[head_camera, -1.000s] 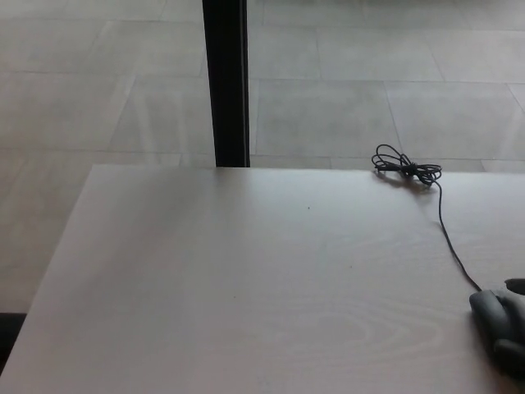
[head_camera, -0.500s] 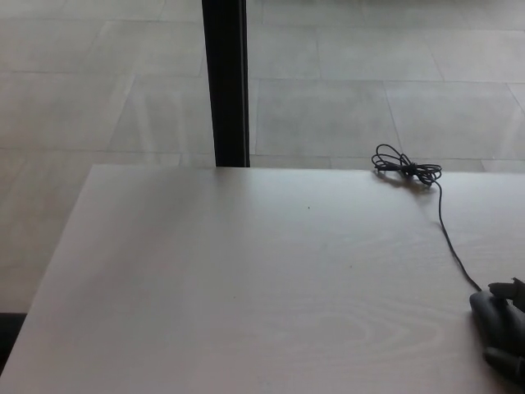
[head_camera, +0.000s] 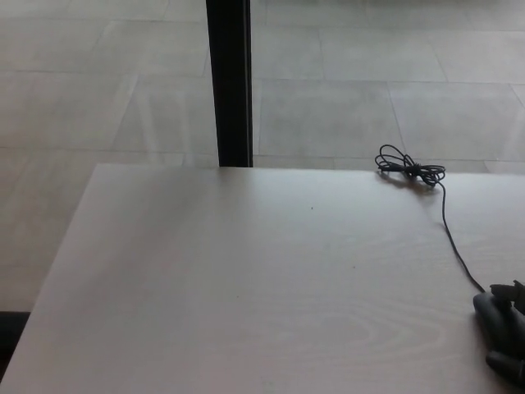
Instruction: The robot uses its right fingers to click on the left button of the black mouse placed on the table.
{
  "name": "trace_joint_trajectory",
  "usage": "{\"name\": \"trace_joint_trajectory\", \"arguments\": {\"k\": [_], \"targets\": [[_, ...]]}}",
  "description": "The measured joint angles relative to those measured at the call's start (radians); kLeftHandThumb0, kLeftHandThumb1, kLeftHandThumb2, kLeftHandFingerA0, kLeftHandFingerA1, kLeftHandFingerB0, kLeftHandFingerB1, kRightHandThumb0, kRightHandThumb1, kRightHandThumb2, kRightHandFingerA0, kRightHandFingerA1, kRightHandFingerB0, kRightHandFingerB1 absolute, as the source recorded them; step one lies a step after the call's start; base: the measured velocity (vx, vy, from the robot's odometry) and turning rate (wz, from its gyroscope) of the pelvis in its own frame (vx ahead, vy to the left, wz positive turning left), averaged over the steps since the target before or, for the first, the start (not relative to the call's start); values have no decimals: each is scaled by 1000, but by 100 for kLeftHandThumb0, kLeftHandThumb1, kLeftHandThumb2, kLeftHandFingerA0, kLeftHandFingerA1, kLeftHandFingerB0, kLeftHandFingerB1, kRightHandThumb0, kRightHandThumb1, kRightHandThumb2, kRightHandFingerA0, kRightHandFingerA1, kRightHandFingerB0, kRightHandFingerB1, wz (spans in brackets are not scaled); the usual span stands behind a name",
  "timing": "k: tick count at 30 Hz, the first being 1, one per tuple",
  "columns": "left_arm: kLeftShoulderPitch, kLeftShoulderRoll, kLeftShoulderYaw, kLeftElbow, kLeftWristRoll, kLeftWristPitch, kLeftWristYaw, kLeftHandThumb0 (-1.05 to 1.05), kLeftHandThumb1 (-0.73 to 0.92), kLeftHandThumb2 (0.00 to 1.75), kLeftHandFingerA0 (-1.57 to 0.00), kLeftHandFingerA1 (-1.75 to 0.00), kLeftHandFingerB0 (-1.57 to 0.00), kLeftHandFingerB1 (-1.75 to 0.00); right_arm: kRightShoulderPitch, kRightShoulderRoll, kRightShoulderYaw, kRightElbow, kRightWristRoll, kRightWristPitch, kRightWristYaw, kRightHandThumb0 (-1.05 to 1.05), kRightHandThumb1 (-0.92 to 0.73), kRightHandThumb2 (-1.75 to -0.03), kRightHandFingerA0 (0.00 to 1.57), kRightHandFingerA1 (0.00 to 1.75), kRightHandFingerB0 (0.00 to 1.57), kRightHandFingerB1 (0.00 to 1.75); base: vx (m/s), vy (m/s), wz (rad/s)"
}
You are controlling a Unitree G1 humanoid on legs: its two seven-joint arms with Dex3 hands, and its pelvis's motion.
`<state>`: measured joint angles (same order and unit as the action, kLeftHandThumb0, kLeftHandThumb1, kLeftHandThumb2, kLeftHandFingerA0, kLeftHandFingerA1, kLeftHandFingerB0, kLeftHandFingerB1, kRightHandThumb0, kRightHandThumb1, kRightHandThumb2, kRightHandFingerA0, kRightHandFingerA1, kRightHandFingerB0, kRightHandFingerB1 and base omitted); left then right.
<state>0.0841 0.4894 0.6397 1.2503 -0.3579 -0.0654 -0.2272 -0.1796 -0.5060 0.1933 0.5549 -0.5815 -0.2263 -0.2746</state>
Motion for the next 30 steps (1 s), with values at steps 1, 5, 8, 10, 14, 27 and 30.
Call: {"name": "trace_joint_trajectory", "arguments": {"k": [1, 5, 8, 10, 14, 27, 30], "targets": [[0, 0, 1, 0, -1, 0, 0, -90, 92, 81, -58, -67, -48, -48, 0, -2, 0, 2, -2, -2, -2, -77, -68, -99, 19, 52, 31, 48, 0, 0, 0], [-7, 0, 1, 2, -3, 0, 0, -94, 92, 83, -53, -66, -46, -48, -5, -27, 41, 2, -46, 10, -24, -77, -85, -66, 32, 44, 45, 35, 0, 0, 0], [-11, 0, 0, 2, -2, 0, 1, -91, 92, 80, -50, -61, -47, -48, -9, -45, 81, -5, -83, 23, -45, -84, -80, -73, 26, 44, 39, 35, 0, 0, 0], [-14, 0, -3, 2, -2, 0, 1, -90, 92, 81, -47, -60, -46, -47, -15, -56, 112, -15, -110, 38, -57, -73, -67, -110, 14, 49, 37, 53, 0, 0, 0], [-18, 0, -9, 2, -2, 0, 1, -91, 92, 82, -54, -59, -49, -45, -21, -71, 161, -30, -152, 64, -81, -80, -88, -67, 27, 44, 41, 33, 0, 0, 0], [-22, 0, -10, 2, -4, 0, 1, -94, 92, 81, -56, -65, -52, -51, -28, -126, 317, -49, -297, 183, -156, -76, -85, -66, 26, 49, 44, 35, 0, 0, 0], [-22, 1, -7, 0, -5, 0, 1, -91, 92, 80, -49, -62, -47, -49, -24, -138, 348, -36, -331, 215, -178, -79, -88, -67, 25, 51, 44, 35, 0, 0, 0]]}}
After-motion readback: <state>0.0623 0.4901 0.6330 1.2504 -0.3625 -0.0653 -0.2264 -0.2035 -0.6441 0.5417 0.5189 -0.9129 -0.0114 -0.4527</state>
